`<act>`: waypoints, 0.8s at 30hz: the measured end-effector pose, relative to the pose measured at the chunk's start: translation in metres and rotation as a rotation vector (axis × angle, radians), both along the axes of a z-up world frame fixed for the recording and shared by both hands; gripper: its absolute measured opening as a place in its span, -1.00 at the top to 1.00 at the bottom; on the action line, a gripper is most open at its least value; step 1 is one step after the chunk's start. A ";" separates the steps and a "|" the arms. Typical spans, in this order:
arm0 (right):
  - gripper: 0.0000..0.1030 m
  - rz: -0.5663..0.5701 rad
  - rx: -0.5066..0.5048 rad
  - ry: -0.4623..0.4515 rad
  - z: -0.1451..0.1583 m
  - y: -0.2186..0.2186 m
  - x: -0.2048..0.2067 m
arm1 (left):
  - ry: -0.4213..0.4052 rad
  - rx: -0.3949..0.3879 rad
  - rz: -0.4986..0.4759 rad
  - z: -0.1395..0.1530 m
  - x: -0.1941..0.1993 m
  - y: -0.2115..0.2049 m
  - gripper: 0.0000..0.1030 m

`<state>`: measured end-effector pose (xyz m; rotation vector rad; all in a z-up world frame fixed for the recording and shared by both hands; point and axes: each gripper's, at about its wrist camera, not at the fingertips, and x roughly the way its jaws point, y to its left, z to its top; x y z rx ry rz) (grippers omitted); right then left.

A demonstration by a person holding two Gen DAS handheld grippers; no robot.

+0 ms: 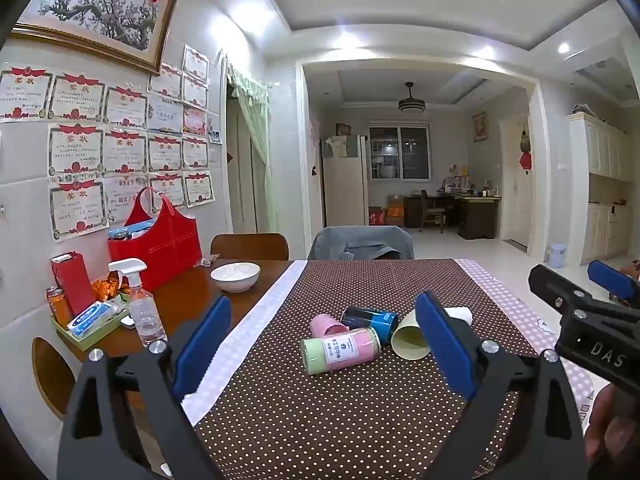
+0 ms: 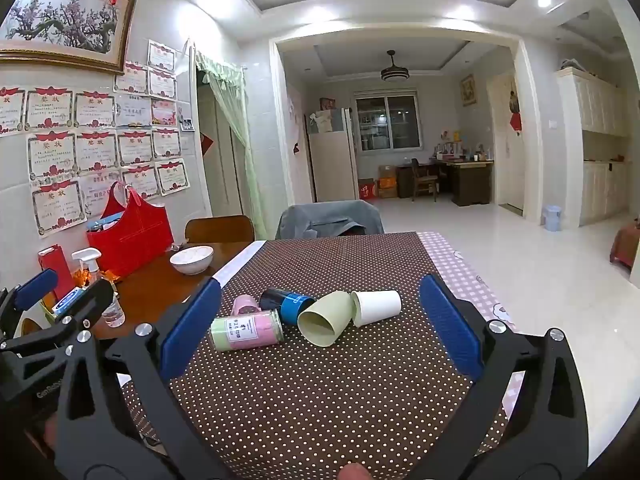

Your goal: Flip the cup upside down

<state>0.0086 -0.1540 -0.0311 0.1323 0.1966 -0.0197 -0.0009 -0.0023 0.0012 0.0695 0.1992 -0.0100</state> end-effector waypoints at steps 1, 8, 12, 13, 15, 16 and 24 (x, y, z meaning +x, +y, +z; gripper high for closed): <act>-0.89 0.000 0.000 -0.001 0.000 0.000 0.000 | 0.004 -0.002 0.001 0.001 -0.001 0.004 -0.78; -0.89 0.001 -0.002 -0.003 0.001 0.000 0.000 | 0.004 -0.002 0.001 0.001 -0.001 0.004 -0.78; -0.89 0.000 -0.001 0.000 0.001 0.001 0.000 | 0.001 -0.002 0.002 0.000 -0.001 0.004 -0.78; -0.89 0.000 0.000 0.000 0.001 0.001 0.001 | 0.003 -0.003 0.002 0.000 -0.001 0.004 -0.78; -0.89 0.001 0.000 0.000 0.001 0.000 0.000 | 0.002 -0.002 0.003 0.000 -0.001 0.004 -0.78; -0.89 -0.001 -0.001 0.000 0.001 0.002 0.000 | 0.002 -0.002 0.001 0.000 -0.001 0.004 -0.78; -0.89 0.000 -0.002 -0.001 0.002 0.001 0.000 | 0.001 -0.002 0.002 0.000 -0.001 0.004 -0.78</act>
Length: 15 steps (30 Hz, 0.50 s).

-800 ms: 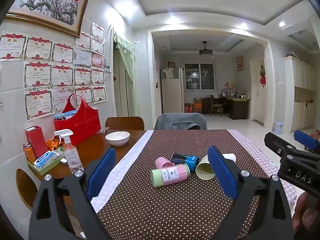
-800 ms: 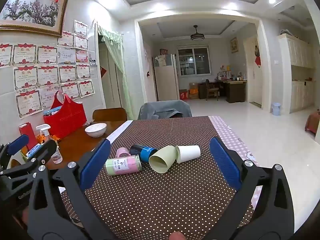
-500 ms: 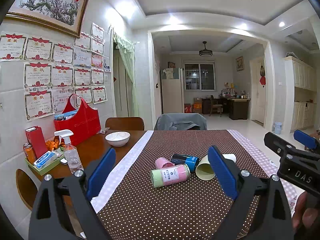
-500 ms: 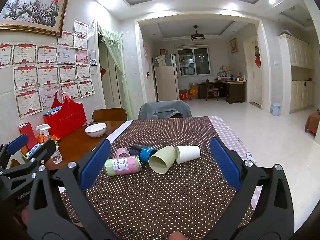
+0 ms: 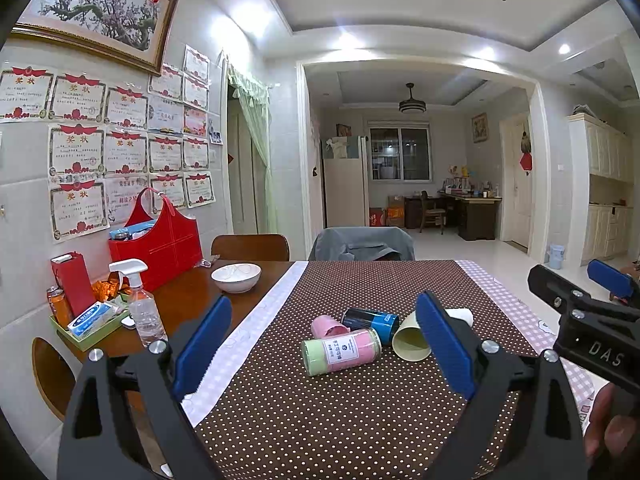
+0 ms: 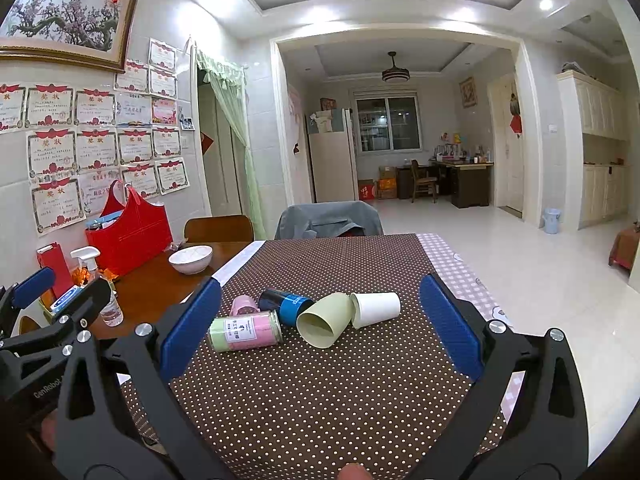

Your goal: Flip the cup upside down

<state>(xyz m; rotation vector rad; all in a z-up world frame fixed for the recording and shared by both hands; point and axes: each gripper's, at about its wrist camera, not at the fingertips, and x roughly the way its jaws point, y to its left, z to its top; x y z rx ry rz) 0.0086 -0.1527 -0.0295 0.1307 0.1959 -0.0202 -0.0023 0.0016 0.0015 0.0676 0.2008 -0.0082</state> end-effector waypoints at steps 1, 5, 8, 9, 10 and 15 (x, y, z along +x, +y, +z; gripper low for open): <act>-0.89 0.001 0.001 0.000 0.000 0.000 0.000 | 0.000 0.000 0.000 0.000 0.000 0.000 -0.78; -0.89 -0.001 -0.001 0.000 0.001 0.000 0.000 | -0.002 0.000 -0.002 0.001 0.000 0.000 -0.78; -0.89 0.001 -0.005 0.003 -0.004 0.002 0.005 | -0.002 0.001 -0.005 0.002 0.002 0.001 -0.78; -0.89 0.001 -0.006 0.003 -0.002 0.003 0.007 | -0.002 0.002 -0.005 0.001 0.003 0.001 -0.78; -0.89 0.001 -0.007 0.003 -0.003 0.001 0.010 | -0.002 0.003 -0.005 0.002 0.004 0.001 -0.78; -0.89 0.001 -0.027 0.016 -0.004 0.002 0.014 | 0.004 0.009 -0.005 0.000 0.012 0.000 -0.78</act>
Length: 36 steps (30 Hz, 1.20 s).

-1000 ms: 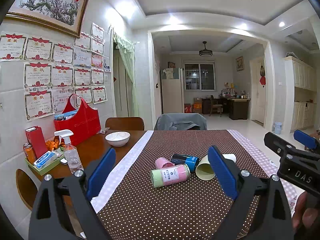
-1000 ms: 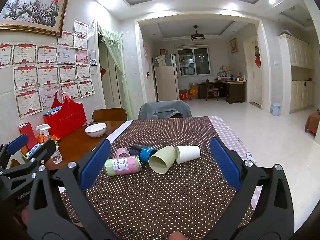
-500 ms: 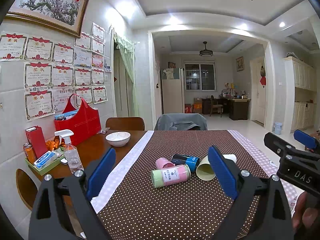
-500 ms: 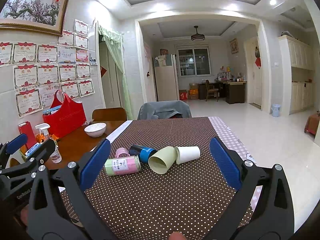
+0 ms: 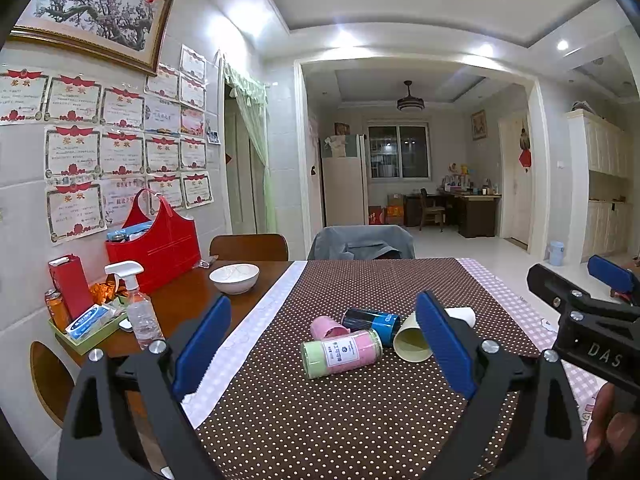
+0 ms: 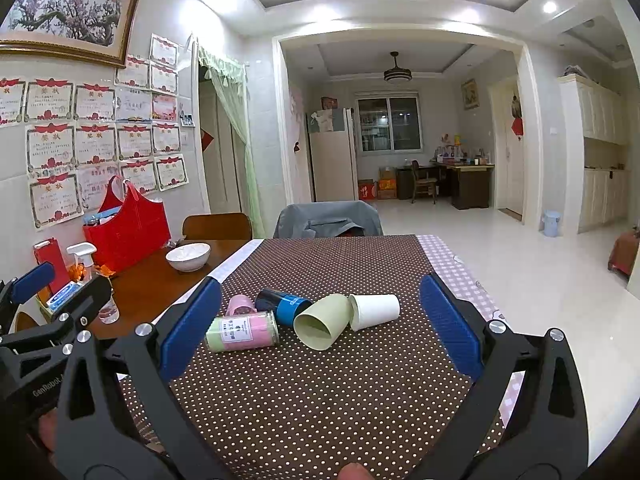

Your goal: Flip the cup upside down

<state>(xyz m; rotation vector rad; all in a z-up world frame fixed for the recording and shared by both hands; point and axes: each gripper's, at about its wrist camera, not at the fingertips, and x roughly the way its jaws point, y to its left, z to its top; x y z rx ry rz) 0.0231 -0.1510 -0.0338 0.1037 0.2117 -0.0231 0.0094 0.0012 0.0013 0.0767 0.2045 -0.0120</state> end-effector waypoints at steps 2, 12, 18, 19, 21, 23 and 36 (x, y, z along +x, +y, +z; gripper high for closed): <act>-0.89 0.000 -0.005 0.011 -0.002 -0.001 0.006 | 0.007 0.005 0.001 -0.002 0.007 -0.001 -0.78; -0.89 -0.027 -0.010 0.069 -0.017 -0.025 0.049 | 0.062 0.070 -0.025 -0.018 0.058 -0.018 -0.78; -0.89 -0.059 0.001 0.154 -0.033 -0.054 0.077 | 0.119 0.103 -0.059 -0.029 0.097 -0.032 -0.78; -0.89 -0.060 0.008 0.164 -0.036 -0.058 0.082 | 0.129 0.108 -0.065 -0.031 0.103 -0.035 -0.78; -0.89 -0.069 0.006 0.181 -0.040 -0.066 0.090 | 0.156 0.117 -0.088 -0.036 0.118 -0.042 -0.78; -0.88 -0.073 0.028 0.226 -0.048 -0.072 0.098 | 0.185 0.134 -0.110 -0.039 0.136 -0.049 -0.78; -0.88 -0.126 0.082 0.341 -0.081 -0.123 0.157 | 0.369 0.251 -0.305 -0.074 0.239 -0.119 -0.78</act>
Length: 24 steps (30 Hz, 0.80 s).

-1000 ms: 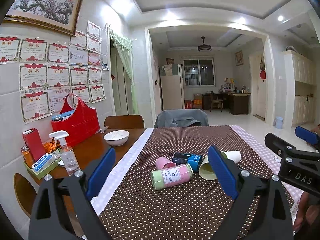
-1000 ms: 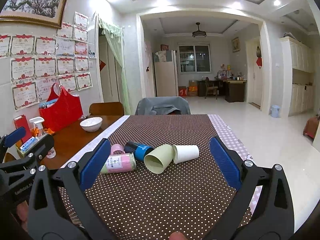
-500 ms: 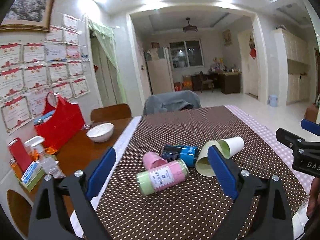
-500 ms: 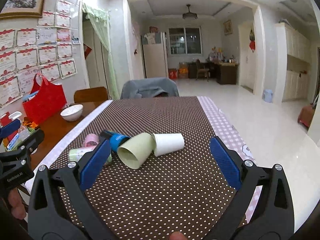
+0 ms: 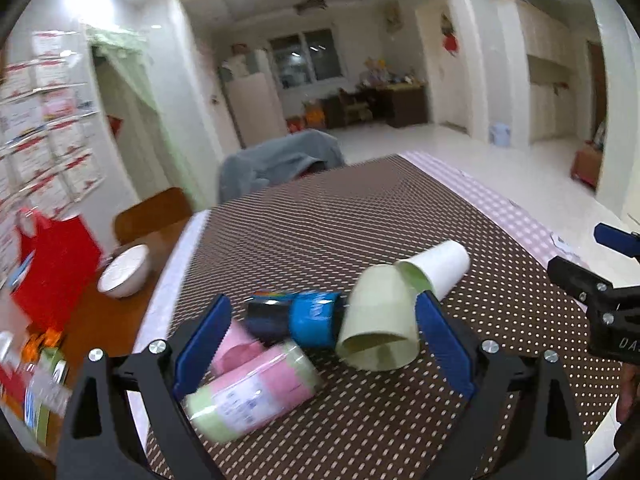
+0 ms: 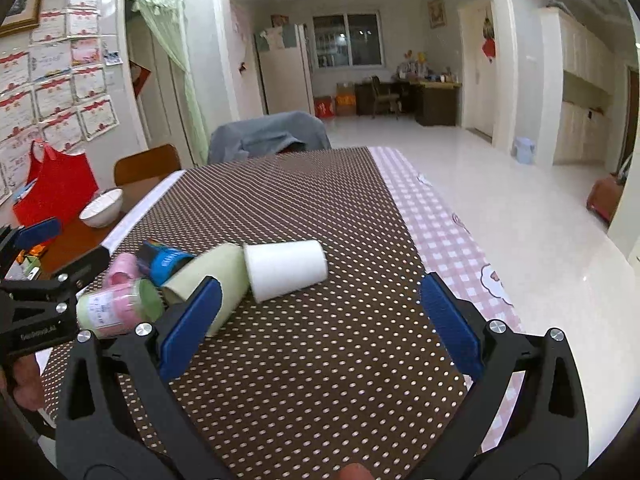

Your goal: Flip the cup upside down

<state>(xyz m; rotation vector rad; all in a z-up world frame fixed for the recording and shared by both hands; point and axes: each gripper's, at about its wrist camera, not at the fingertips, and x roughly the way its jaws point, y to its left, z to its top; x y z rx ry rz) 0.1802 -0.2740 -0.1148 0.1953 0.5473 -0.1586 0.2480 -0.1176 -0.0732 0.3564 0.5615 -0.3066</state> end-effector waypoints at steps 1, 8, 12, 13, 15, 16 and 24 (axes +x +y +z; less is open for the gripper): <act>-0.88 -0.005 0.003 0.008 -0.003 -0.005 0.004 | 0.011 0.009 -0.018 -0.003 0.005 -0.006 -0.78; -0.89 -0.050 0.043 0.081 -0.027 -0.035 0.029 | 0.100 0.154 -0.200 -0.031 0.048 -0.067 -0.78; -0.89 -0.062 0.053 0.115 -0.037 -0.048 0.038 | 0.153 0.235 -0.304 -0.049 0.067 -0.095 -0.78; -0.89 -0.064 0.055 0.119 -0.039 -0.050 0.040 | 0.165 0.255 -0.326 -0.054 0.070 -0.100 -0.78; -0.89 -0.066 0.071 0.131 -0.045 -0.055 0.046 | 0.198 0.285 -0.375 -0.064 0.077 -0.110 -0.78; -0.89 -0.067 0.075 0.138 -0.047 -0.058 0.049 | 0.224 0.300 -0.395 -0.070 0.082 -0.116 -0.78; -0.88 -0.089 0.113 0.170 -0.065 -0.075 0.067 | 0.346 0.400 -0.490 -0.102 0.102 -0.146 -0.78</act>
